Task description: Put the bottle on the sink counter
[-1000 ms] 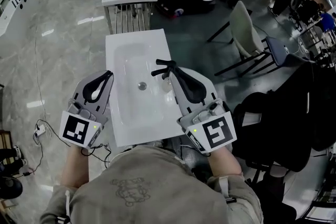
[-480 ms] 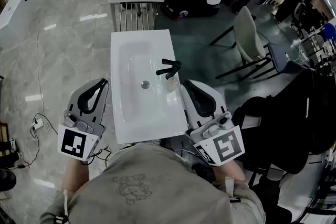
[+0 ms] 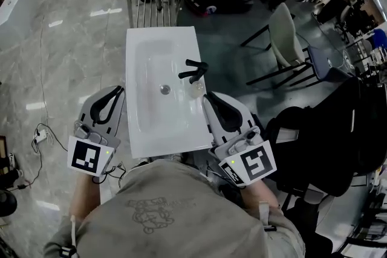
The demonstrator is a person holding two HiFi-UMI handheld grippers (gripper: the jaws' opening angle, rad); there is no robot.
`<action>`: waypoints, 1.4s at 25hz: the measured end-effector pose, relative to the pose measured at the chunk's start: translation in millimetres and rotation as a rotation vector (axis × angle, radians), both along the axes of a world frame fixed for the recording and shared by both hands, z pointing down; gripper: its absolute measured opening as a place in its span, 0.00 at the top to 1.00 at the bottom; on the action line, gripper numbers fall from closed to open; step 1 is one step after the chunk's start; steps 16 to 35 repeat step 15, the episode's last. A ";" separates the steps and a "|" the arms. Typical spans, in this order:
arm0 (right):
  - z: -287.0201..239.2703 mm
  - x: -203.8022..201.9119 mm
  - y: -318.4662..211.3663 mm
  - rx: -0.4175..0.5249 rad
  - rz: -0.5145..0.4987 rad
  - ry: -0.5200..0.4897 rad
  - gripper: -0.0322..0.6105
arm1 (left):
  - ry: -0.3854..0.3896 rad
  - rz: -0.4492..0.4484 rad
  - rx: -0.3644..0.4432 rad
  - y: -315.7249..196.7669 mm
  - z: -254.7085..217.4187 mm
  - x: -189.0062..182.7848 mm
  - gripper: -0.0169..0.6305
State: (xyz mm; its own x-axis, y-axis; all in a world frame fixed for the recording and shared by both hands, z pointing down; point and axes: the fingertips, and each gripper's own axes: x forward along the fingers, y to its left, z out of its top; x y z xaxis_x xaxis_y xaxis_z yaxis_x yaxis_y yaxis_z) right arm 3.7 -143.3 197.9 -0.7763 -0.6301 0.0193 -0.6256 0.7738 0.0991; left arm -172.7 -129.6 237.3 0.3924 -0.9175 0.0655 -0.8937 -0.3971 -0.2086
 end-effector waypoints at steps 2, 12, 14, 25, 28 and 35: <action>0.9 2.1 0.5 -0.009 0.006 -0.016 0.89 | 0.003 0.003 -0.001 0.7 1.4 0.7 0.93; 3.6 -0.8 7.9 0.003 0.009 0.004 0.89 | 0.019 0.019 -0.015 7.7 5.6 7.2 0.93; 4.1 -0.9 9.0 0.017 0.014 0.023 0.89 | 0.017 0.019 -0.016 8.1 4.9 7.4 0.93; 4.4 -0.8 9.5 0.025 0.016 0.033 0.89 | 0.015 0.019 -0.016 8.3 4.5 7.7 0.93; 4.4 -0.8 9.5 0.025 0.016 0.033 0.89 | 0.015 0.019 -0.016 8.3 4.5 7.7 0.93; 4.4 -0.8 9.5 0.025 0.016 0.033 0.89 | 0.015 0.019 -0.016 8.3 4.5 7.7 0.93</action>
